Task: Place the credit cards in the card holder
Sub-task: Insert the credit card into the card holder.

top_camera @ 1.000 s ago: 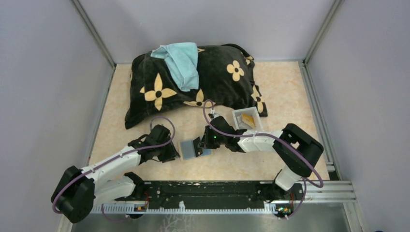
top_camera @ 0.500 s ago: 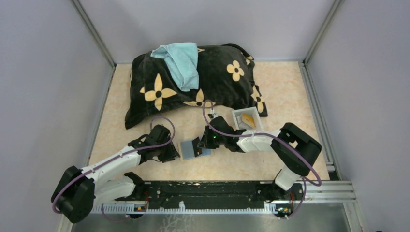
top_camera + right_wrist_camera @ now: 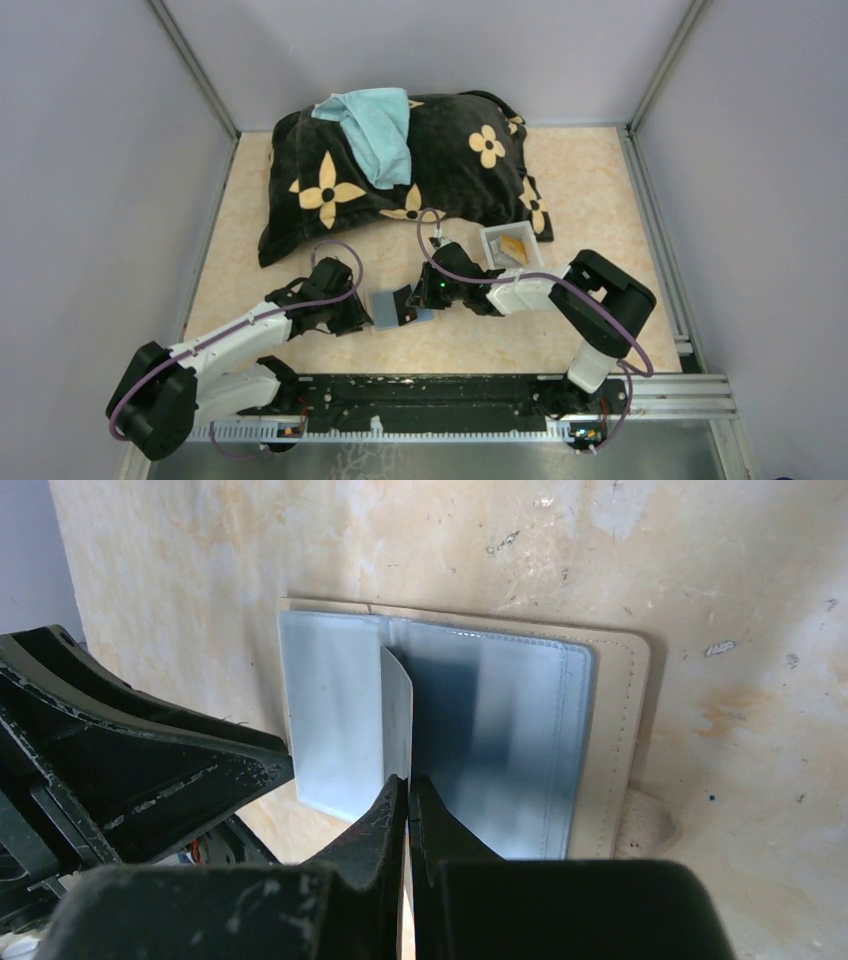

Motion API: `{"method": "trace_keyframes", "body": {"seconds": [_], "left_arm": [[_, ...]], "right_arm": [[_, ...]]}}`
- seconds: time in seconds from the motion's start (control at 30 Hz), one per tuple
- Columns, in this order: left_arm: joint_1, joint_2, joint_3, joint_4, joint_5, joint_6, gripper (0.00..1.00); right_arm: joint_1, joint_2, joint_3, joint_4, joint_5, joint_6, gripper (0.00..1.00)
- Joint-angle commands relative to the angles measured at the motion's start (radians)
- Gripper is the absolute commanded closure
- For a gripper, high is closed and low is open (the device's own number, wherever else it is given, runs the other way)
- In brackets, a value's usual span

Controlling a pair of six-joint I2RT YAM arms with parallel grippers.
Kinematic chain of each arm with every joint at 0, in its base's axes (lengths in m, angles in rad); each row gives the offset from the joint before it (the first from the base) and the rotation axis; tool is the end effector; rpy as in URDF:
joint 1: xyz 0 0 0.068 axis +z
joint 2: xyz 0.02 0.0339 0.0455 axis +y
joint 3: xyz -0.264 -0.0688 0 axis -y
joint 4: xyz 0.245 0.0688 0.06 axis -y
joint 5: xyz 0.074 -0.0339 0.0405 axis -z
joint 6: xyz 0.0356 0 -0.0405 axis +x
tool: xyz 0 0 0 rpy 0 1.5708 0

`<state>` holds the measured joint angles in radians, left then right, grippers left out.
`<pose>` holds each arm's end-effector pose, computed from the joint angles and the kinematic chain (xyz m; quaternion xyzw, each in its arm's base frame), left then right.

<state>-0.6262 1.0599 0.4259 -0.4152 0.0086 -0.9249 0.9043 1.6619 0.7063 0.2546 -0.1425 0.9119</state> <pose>0.1444 -0.1048 0.1520 -0.1427 0.9556 -0.1835 0.1812 0.1926 0.2530 0.1405 -0.0266 0.9047 0.3710 0.2077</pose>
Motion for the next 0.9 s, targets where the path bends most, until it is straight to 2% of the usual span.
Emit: {"method": "trace_keyframes", "body": {"seconds": [0.0, 0.37, 0.87], "left_arm": [[-0.001, 0.027, -0.029, -0.045, -0.021, 0.023, 0.59], [0.0, 0.032, -0.032, -0.045, -0.027, 0.028, 0.59], [0.0, 0.071, -0.012, -0.051, -0.03, 0.028, 0.6]], "right_arm": [[-0.005, 0.031, -0.016, 0.004, 0.008, -0.015, 1.0], [-0.005, 0.06, -0.035, 0.009, 0.023, -0.023, 1.0], [-0.005, 0.094, 0.018, -0.072, 0.044, -0.059, 1.0]]}}
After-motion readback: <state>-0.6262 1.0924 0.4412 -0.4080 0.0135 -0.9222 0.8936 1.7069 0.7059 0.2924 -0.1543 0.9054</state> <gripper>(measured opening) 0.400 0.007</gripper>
